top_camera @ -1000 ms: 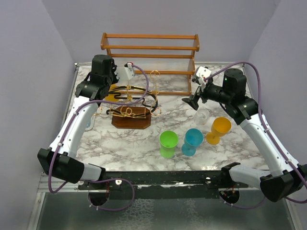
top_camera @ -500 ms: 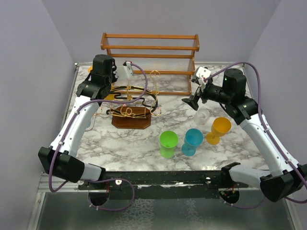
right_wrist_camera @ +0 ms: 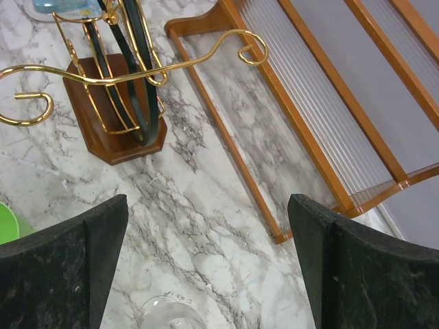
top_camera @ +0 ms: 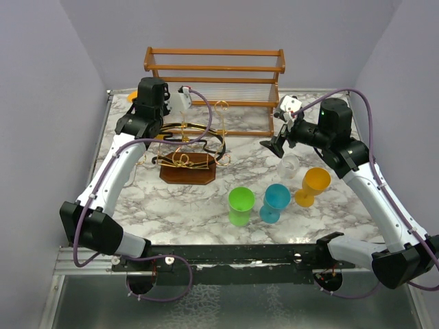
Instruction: Place the wine glass upside down on the wine glass rack
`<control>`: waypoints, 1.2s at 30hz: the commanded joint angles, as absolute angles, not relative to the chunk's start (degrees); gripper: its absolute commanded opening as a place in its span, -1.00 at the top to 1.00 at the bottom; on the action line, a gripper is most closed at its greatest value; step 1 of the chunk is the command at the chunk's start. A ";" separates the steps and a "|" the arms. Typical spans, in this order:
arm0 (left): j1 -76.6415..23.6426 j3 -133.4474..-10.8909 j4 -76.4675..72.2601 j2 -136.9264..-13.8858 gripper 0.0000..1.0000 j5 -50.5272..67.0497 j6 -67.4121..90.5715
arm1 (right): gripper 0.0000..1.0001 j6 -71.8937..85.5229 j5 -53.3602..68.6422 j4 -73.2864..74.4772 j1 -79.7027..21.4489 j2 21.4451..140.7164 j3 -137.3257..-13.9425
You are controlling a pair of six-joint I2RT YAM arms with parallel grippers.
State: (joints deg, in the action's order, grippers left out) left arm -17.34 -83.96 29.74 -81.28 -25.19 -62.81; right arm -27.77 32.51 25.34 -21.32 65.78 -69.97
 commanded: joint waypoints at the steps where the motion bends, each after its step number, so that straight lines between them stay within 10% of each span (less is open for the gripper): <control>1: -17.53 -83.54 25.75 -82.38 1.00 -27.99 -63.63 | -0.99 -28.30 33.89 24.43 -21.43 65.39 -69.50; 36: -19.51 -80.04 21.88 -82.50 0.88 -21.81 -63.25 | -0.99 -28.59 33.72 24.29 -21.44 65.57 -69.35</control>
